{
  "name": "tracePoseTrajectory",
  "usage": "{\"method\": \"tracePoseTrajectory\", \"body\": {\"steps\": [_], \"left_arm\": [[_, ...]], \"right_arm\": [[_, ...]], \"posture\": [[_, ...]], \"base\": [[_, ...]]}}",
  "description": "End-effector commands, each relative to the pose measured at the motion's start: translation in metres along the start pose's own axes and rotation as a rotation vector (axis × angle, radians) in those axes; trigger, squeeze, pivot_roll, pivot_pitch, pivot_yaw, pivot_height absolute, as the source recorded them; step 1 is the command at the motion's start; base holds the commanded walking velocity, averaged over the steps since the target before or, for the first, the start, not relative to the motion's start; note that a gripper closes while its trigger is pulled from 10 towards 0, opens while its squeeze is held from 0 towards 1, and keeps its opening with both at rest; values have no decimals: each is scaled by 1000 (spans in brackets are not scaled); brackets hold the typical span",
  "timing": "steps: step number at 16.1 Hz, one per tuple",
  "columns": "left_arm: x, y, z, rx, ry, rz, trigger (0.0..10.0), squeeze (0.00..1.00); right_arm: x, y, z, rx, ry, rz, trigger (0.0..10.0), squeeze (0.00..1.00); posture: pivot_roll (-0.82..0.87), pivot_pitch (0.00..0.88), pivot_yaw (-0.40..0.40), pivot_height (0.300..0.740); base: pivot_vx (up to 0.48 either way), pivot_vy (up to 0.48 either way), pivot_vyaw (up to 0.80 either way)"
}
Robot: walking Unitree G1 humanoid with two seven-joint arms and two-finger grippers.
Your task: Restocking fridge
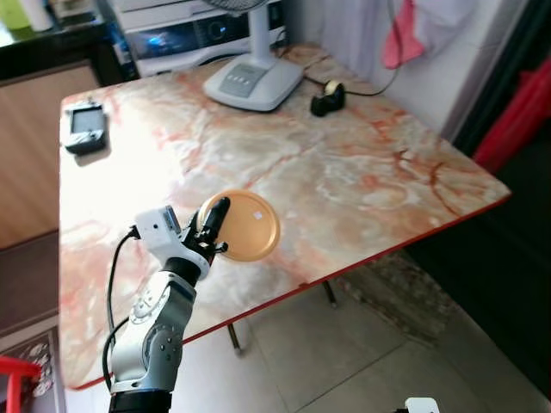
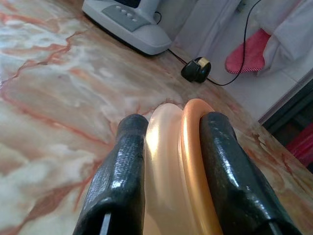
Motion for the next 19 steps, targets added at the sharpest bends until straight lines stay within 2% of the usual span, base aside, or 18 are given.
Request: {"method": "tracePoseTrajectory", "body": {"steps": [1, 9, 15, 19], "left_arm": [[5, 4, -3, 14, -14, -30, 10000, 0], [5, 4, -6, 22, -19, -23, 10000, 0], [2, 0, -7, 14, -6, -1, 10000, 0], [1, -1, -7, 9, 6, 23, 10000, 0]], "right_arm": [[-2, -6, 1, -17, 5, -14, 10000, 0], [-4, -7, 1, -26, 25, 1, 10000, 0], [-5, -7, 1, -30, 38, 9, 10000, 0], [-6, -6, 1, -17, 42, 5, 10000, 0]], "posture": [[102, 75, 33, 740], [94, 43, 36, 740], [96, 55, 32, 740], [98, 66, 30, 740]], "base": [[0, -322, -800], [0, 0, -800], [0, 0, -800], [0, 276, 0]]}}
Point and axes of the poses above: a point about 5 cm out from each wrist's last joint towards the gripper, its own z axis pointing back from the gripper into the wrist, its own y axis along the axis of the wrist's last joint, x = y × z, the point moved 5 cm from there along -z, pointing out of the wrist towards the gripper, and after that the axes turned 12 degrees about z, right-handed, at the moved point
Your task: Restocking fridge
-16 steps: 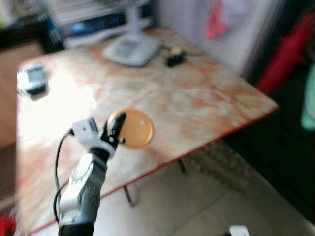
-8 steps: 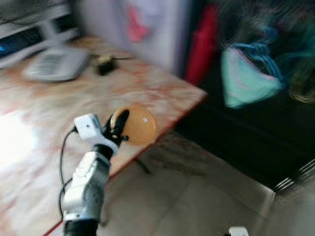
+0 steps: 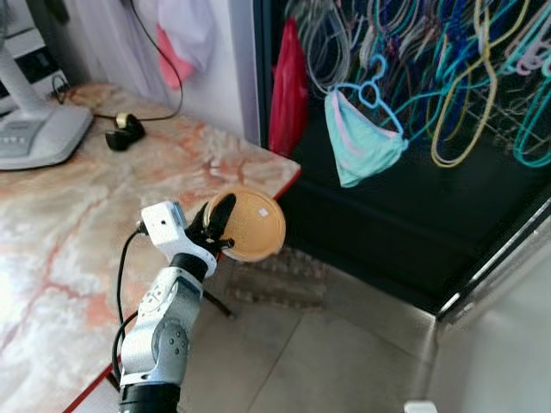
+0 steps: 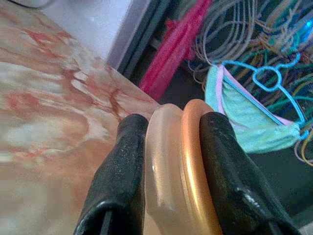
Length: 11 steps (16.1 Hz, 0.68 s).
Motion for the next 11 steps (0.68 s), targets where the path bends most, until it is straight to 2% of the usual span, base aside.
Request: {"method": "tracePoseTrajectory", "body": {"steps": [1, 6, 11], "left_arm": [[-4, 3, 1, 7, 11, 4, 10000, 0], [-5, 3, 1, 9, 15, 6, 10000, 0], [-5, 3, 1, 8, 10, 2, 10000, 0]], "right_arm": [[-5, 0, -1, 2, 12, -11, 10000, 0], [-3, -1, -1, -15, 7, -1, 10000, 0], [-3, -2, -1, -25, 9, 3, 10000, 0]], "posture": [[97, 67, 29, 740], [99, 71, 26, 740], [99, 70, 27, 740]], "base": [[0, 390, 0], [0, 359, -81], [0, 52, -790]]}}
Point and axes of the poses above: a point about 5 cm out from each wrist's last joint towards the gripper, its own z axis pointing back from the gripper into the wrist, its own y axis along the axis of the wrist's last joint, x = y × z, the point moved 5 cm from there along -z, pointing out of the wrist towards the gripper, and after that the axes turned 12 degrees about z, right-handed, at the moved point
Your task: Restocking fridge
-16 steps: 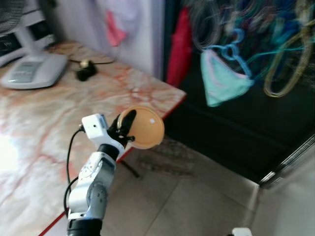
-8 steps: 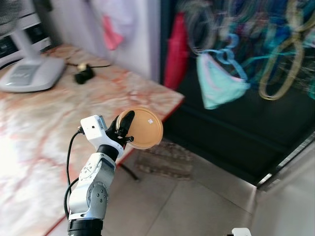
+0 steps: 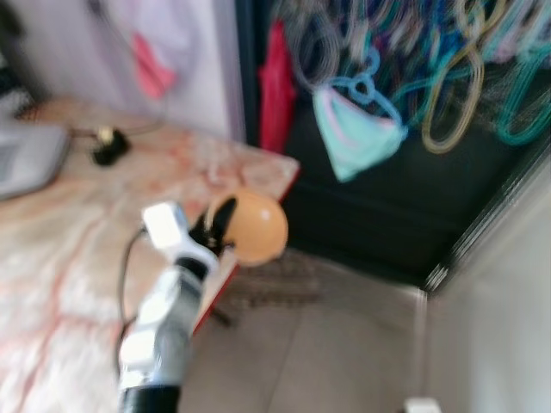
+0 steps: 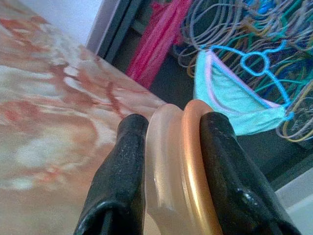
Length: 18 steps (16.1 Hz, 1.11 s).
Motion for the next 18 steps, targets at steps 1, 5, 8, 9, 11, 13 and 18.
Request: {"method": "tracePoseTrajectory", "body": {"steps": [1, 5, 8, 9, 11, 13, 18], "left_arm": [[5, 2, -1, 10, -19, 6, 10000, 0], [6, 0, -1, 3, -23, 6, 10000, 0], [5, -1, 0, -6, -26, 2, 10000, 0], [6, -2, 0, -8, -27, 0, 10000, 0], [6, -2, -1, -10, -28, -2, 10000, 0], [5, -2, -1, -11, -25, -6, 10000, 0], [-12, -5, 1, -22, 30, -13, 10000, 0]], "right_arm": [[1, -3, 0, -14, 0, 3, 10000, 0], [1, -3, 0, -13, 3, 4, 10000, 0], [1, -2, 0, -13, 3, 3, 10000, 0], [0, -2, 0, -14, 4, 2, 10000, 0], [0, -2, 0, -14, 4, 0, 10000, 0], [0, -2, 0, -13, 5, -1, 10000, 0], [-2, -2, 0, -11, 7, -6, 10000, 0]], "posture": [[99, 71, 27, 740], [101, 71, 27, 740], [100, 69, 29, 740], [99, 69, 29, 740], [99, 69, 31, 740], [99, 70, 32, 740], [91, 66, 41, 740]], "base": [[0, 0, -800], [0, 0, -800], [0, 0, -800], [0, 0, -800], [0, 0, -800], [0, 0, -800], [0, 0, -800]]}}
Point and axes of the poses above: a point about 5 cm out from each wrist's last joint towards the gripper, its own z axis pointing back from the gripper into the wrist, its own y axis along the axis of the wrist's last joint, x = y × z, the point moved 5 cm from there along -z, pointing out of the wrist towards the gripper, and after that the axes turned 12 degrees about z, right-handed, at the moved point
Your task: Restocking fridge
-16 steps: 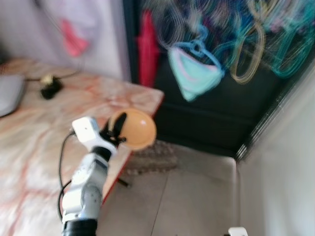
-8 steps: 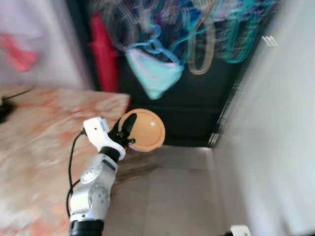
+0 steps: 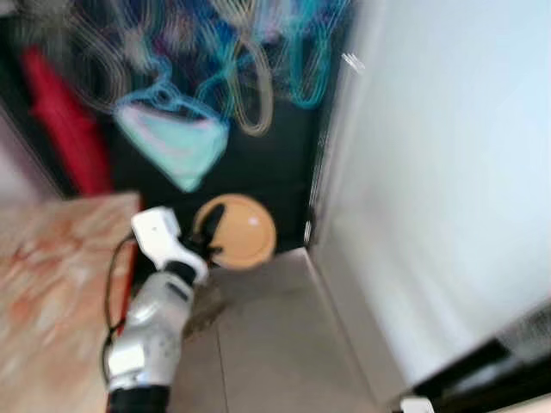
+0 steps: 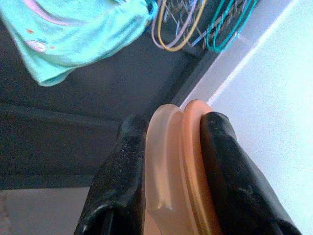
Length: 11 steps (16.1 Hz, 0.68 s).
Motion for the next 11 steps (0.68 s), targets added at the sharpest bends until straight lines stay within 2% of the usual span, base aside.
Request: {"method": "tracePoseTrajectory", "body": {"steps": [1, 2, 4, 5, 6, 8, 9, 10, 11], "left_arm": [[1, -7, -2, -11, 8, 5, 10000, 0], [-12, -9, -2, -19, 60, -10, 10000, 0], [-49, -15, -2, -44, 204, -30, 10000, 0], [-68, -22, 0, -86, 259, -53, 10000, 0], [-95, -37, 7, -158, 334, -65, 10000, 0], [-127, -60, 23, -259, 432, -62, 10000, 0], [-138, -74, 33, -320, 468, -50, 10000, 0], [-153, -101, 57, -428, 536, -41, 10000, 0], [-157, -110, 65, -458, 561, -23, 10000, 0]], "right_arm": [[-1, -7, 1, -19, 2, -11, 10000, 0], [-1, -6, 1, -18, 1, -13, 10000, 0], [-2, -6, 0, -17, -2, -20, 10000, 0], [-4, -6, 0, -16, -2, -24, 10000, 0], [-5, -5, 0, -14, -1, -29, 10000, 0], [-7, -4, -1, -11, -2, -36, 10000, 0], [-8, -4, -1, -10, -4, -40, 10000, 0], [-8, -4, -1, -8, -9, -49, 10000, 0], [-8, -4, -1, -8, -12, -53, 10000, 0]], "posture": [[89, 65, 42, 740], [83, 62, 47, 740], [77, 59, 55, 740], [74, 54, 60, 740], [67, 50, 64, 740], [61, 41, 71, 740], [53, 37, 75, 740], [41, 24, 81, 740], [33, 17, 82, 740]], "base": [[0, 0, -800], [0, 0, -800], [0, 0, -800], [0, 0, -800], [0, 0, -800], [0, 0, -800], [0, 0, -800], [0, 0, -800], [0, 0, -800]]}}
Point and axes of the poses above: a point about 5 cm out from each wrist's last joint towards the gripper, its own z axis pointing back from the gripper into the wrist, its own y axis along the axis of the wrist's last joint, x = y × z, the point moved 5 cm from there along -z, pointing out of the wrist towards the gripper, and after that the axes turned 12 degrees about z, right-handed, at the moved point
